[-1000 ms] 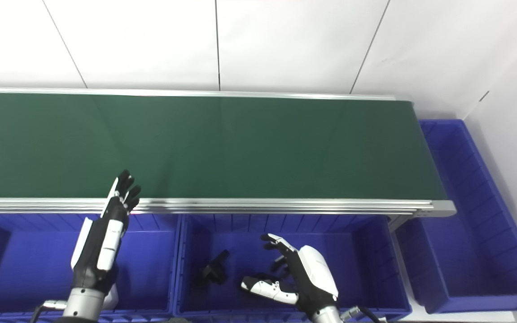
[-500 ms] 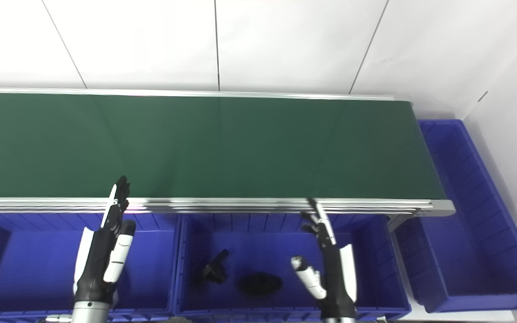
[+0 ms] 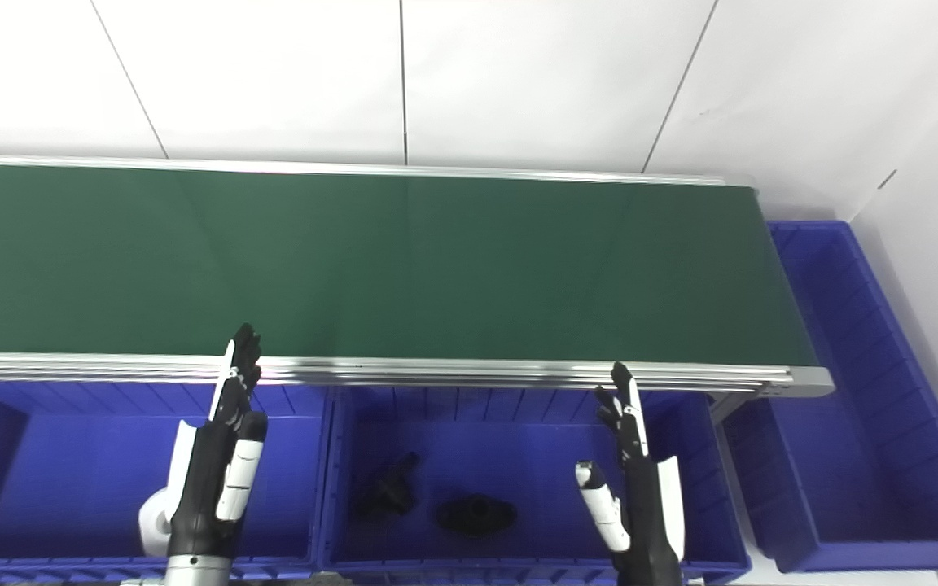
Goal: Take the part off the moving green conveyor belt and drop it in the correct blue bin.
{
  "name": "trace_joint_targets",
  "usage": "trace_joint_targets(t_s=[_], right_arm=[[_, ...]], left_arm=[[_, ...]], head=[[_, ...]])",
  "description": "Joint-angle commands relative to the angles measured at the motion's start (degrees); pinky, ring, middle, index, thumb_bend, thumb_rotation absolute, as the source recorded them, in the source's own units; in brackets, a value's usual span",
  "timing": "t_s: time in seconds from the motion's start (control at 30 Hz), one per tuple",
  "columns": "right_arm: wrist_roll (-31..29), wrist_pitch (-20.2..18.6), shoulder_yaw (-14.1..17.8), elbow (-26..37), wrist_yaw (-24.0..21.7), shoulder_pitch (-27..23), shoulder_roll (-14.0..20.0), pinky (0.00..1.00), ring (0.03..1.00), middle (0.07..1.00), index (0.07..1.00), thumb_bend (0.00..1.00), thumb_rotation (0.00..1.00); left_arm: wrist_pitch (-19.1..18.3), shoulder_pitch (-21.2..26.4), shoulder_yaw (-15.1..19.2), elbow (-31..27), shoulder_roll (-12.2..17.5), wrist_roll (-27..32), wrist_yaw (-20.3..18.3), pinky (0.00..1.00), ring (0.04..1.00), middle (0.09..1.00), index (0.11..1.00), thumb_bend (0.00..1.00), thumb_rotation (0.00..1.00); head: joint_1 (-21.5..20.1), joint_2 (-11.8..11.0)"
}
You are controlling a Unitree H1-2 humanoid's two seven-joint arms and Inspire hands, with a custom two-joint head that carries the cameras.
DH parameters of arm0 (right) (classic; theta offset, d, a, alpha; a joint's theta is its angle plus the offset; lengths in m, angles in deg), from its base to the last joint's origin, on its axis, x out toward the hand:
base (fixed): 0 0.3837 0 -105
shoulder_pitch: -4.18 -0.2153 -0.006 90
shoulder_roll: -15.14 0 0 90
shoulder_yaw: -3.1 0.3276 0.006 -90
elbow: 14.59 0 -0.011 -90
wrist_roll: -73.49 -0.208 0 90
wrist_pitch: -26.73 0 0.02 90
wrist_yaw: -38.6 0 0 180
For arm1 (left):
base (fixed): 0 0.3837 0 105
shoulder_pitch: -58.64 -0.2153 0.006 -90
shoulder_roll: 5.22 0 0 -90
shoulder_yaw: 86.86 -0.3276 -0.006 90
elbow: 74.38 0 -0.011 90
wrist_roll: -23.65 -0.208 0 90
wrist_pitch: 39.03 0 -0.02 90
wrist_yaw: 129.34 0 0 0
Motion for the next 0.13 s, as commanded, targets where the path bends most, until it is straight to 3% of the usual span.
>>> trace_joint_targets(t_s=[0.0, 0.1], right_arm=[[0.04, 3.27, -0.16, 0.43, 0.71, -0.24, 0.62, 0.85, 0.903, 0.968, 0.998, 0.7, 0.99], [-0.88, 3.29, -0.67, 0.01, 0.45, -0.36, 1.35, 0.87, 0.919, 0.981, 1.0, 0.69, 0.99]], left_arm=[[1.72, 0.29, -0.43, -1.21, -0.55, 0.8, -0.08, 1.0, 1.0, 1.0, 1.0, 0.77, 1.0], [1.14, 0.28, -0.78, -1.48, -0.49, 1.56, -0.37, 1.0, 1.0, 1.0, 1.0, 0.77, 1.0]], head=[[0.18, 0.05], [0.5, 0.05]])
